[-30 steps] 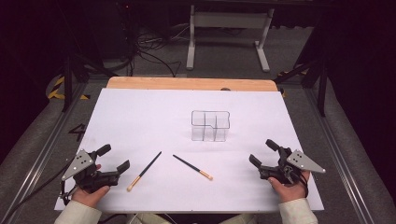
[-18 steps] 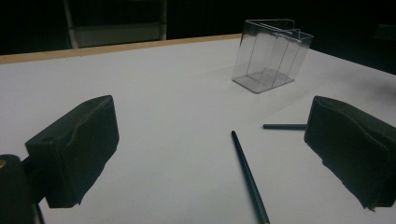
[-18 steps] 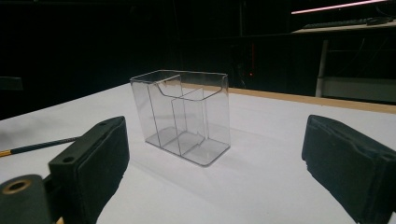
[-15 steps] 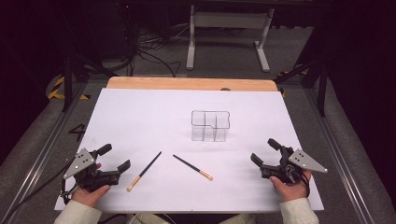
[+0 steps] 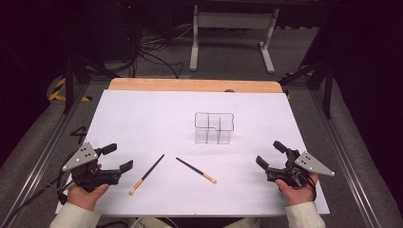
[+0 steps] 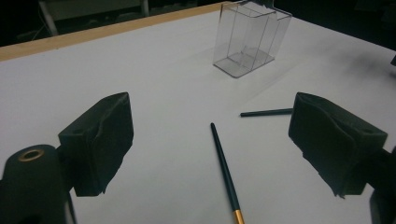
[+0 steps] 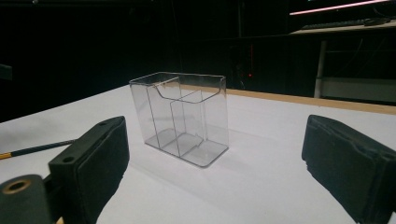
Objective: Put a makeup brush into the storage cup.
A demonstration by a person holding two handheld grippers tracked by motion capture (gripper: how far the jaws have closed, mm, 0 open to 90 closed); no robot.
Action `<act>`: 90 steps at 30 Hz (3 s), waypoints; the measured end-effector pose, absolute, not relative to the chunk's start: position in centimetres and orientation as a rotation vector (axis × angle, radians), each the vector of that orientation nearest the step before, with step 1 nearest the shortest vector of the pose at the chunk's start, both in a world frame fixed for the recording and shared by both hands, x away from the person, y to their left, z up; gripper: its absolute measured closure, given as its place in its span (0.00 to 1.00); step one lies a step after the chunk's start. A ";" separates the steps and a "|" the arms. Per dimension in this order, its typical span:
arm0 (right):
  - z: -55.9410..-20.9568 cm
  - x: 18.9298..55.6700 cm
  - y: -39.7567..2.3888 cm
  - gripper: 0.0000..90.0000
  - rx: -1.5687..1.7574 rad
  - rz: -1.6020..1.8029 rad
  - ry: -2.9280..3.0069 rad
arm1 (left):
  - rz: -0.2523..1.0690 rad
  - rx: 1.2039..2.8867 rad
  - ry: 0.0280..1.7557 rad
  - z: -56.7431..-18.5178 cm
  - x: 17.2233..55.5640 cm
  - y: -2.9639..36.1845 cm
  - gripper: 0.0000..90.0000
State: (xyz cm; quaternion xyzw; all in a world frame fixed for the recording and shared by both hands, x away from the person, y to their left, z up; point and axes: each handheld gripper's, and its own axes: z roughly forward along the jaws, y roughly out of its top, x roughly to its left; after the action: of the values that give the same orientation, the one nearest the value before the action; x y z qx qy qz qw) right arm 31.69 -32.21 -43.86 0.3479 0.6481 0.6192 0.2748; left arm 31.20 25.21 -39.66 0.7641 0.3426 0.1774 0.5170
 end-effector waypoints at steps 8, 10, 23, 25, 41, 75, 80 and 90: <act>-43.8 31.6 -32.3 0.09 0.937 1.660 1.742 | 0.408 2.042 0.938 -38.5 32.7 23.3 0.25; -43.8 31.6 -32.4 0.09 0.941 1.663 1.741 | 0.368 2.095 0.955 -38.5 33.1 22.8 0.25; -43.9 31.4 -32.6 0.09 0.953 1.667 1.738 | 0.264 2.309 1.006 -37.1 34.5 20.6 0.27; -43.8 31.4 -32.7 0.09 0.953 1.664 1.736 | 0.252 2.362 1.018 -36.8 34.7 20.1 0.27; -43.8 31.4 -32.8 0.09 0.949 1.655 1.740 | 0.155 2.579 1.048 -37.6 35.6 18.1 0.28; -43.8 31.4 -32.7 0.10 0.947 1.668 1.757 | -0.019 2.685 1.087 -42.1 36.8 16.4 0.58; -43.8 31.4 -32.7 0.10 0.948 1.670 1.759 | -0.026 2.701 1.086 -42.4 36.6 16.1 0.60; -43.8 31.4 -32.7 0.13 0.936 1.668 1.775 | -0.014 2.736 1.083 -42.7 36.5 15.8 0.66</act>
State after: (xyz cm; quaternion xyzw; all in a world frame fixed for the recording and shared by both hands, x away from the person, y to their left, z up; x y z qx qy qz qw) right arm 31.40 -32.67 -43.79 0.3461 0.6564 0.6167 0.2629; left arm 36.52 15.84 -42.66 0.9252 0.3661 -0.0046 0.0995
